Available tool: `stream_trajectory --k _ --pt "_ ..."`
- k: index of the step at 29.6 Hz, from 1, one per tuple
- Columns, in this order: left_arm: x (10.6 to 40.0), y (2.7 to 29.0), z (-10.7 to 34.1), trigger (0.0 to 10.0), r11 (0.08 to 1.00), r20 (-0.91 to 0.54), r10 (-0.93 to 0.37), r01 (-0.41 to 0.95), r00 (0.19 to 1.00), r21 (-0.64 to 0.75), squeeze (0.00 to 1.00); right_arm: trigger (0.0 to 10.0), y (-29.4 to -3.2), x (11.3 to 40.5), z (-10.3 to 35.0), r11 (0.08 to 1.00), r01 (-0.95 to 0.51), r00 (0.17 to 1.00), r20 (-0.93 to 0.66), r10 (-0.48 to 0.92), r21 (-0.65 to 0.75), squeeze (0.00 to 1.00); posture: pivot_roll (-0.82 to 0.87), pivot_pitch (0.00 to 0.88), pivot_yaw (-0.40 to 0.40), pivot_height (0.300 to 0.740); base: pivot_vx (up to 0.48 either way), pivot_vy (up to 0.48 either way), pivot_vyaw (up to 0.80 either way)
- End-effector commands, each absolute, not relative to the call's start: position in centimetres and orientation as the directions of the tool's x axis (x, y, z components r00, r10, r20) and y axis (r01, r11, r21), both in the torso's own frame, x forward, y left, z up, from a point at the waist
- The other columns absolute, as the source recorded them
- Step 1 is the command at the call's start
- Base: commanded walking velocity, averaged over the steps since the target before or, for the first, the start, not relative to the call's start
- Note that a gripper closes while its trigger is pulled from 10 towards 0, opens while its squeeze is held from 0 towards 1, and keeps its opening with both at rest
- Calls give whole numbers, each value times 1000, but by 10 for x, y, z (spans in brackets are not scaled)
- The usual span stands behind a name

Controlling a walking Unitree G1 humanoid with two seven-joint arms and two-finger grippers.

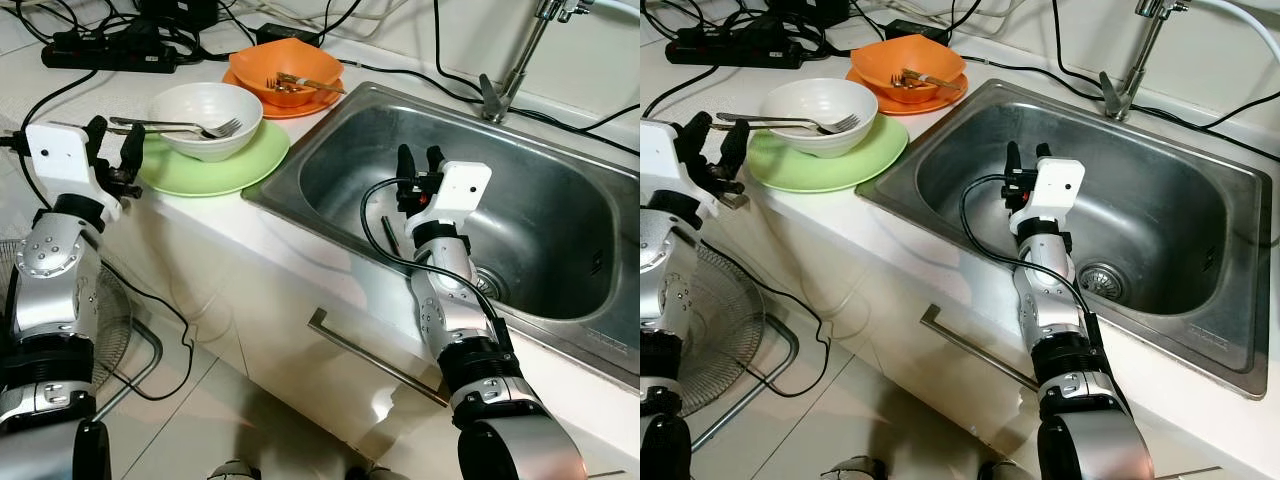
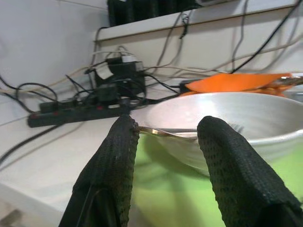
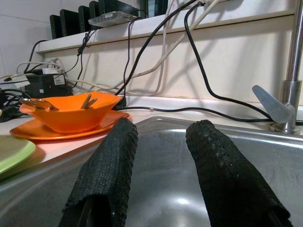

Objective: Kitchen organization

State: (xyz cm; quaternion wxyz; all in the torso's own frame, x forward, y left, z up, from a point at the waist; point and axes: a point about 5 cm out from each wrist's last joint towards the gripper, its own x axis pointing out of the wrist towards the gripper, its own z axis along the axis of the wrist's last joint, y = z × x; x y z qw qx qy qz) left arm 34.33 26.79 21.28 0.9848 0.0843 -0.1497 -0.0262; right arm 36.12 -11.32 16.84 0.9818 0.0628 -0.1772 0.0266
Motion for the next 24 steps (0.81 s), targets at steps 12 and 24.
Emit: stream_trajectory --k 12,24 --pt "350 236 215 10000 971 292 -205 157 934 177 0 10000 -118 359 161 990 -54 947 322 10 130 0 132 97 -45 740 0 0 0" --pt "352 218 217 4157 966 309 -240 195 920 170 0 10000 -120 359 160 990 -46 947 320 1 132 0 131 95 -42 740 0 0 0"
